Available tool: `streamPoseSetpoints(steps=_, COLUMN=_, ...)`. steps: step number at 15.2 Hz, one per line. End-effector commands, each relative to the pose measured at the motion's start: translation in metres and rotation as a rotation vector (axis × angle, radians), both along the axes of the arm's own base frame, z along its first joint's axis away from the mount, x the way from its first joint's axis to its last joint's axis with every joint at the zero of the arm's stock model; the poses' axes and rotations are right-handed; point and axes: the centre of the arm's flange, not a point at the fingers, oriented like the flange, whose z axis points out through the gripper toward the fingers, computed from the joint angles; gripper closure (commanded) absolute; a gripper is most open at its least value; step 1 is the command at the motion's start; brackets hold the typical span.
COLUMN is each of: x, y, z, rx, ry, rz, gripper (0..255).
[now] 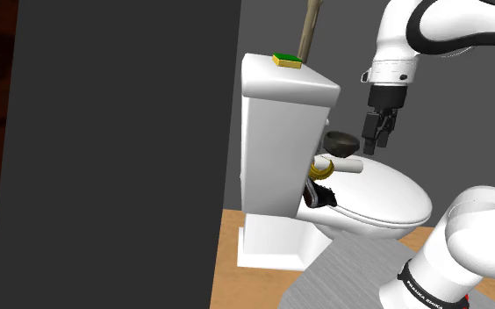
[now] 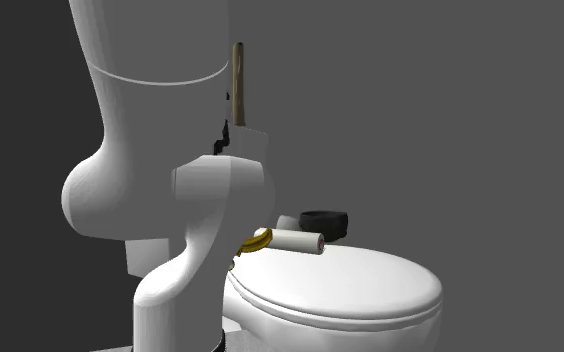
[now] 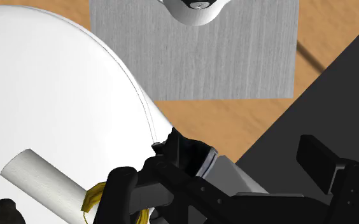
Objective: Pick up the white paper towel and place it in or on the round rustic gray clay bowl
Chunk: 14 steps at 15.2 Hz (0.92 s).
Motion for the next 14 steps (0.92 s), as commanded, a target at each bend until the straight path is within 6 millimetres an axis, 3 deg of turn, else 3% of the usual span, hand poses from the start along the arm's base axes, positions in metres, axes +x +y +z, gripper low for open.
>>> streamPoseSetpoints(steps=1, x=0.0, y=0.0, z=0.0, rx=0.0, ry=0.0, rz=0.0, gripper=0)
streamPoseSetpoints(steps=7, x=0.013, y=-0.068, z=-0.035, rx=0.029, ry=-0.036, rz=0.139, gripper=0)
streamPoseSetpoints(steps=14, x=0.041, y=-0.144, z=-0.078, rx=0.062, ry=-0.077, rz=0.301, gripper=0)
